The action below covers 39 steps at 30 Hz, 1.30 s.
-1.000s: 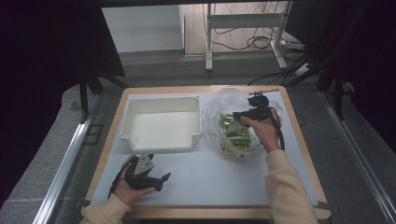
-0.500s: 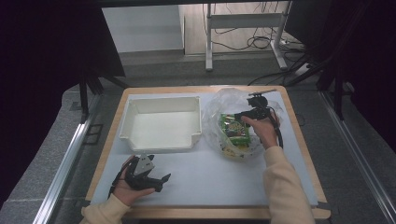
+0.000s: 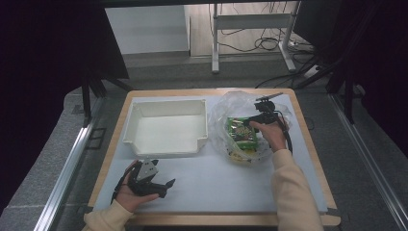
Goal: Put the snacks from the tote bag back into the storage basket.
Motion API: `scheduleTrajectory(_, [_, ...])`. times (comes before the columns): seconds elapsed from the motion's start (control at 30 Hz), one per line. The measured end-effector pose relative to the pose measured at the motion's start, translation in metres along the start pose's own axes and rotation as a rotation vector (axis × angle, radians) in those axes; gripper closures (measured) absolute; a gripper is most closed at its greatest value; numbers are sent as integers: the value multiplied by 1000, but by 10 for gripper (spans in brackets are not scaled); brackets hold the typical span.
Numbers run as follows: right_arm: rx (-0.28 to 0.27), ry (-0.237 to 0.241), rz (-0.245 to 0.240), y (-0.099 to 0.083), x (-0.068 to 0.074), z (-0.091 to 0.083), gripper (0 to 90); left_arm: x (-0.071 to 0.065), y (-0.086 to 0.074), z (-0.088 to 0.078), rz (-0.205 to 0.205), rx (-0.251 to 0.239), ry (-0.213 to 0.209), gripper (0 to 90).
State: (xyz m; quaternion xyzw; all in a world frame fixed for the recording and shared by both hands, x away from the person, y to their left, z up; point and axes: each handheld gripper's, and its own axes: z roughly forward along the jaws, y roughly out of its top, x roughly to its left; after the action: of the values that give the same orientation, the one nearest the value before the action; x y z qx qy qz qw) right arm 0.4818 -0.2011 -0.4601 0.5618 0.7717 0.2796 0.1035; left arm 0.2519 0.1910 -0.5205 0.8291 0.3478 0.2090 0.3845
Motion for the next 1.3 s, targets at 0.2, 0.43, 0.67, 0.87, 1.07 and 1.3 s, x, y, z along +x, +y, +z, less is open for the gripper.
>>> scheduleTrajectory(0.2, [30, -17, 3, -1, 1, 4, 397, 0, 0, 0, 2, 0, 0, 90])
scheduleTrajectory(0.43, [68, -43, 20, -2, -3, 11, 464, 1, 0, -1, 1, -2, 0, 90])
scheduleTrajectory(0.67, [106, -53, 58, -3, -8, 16, 537, 1, 0, -1, 5, -5, 0, 90])
scheduleTrajectory(0.87, [111, -44, 72, -5, -10, 20, 608, 1, 0, -2, -2, -7, 1, 90])
scheduleTrajectory(1.07, [122, -48, 97, -8, -15, 23, 685, 1, 0, -2, 5, -12, -6, 89])
scheduleTrajectory(1.3, [123, -62, 100, -11, -11, 27, 735, 1, 0, -3, 3, -14, -3, 89])
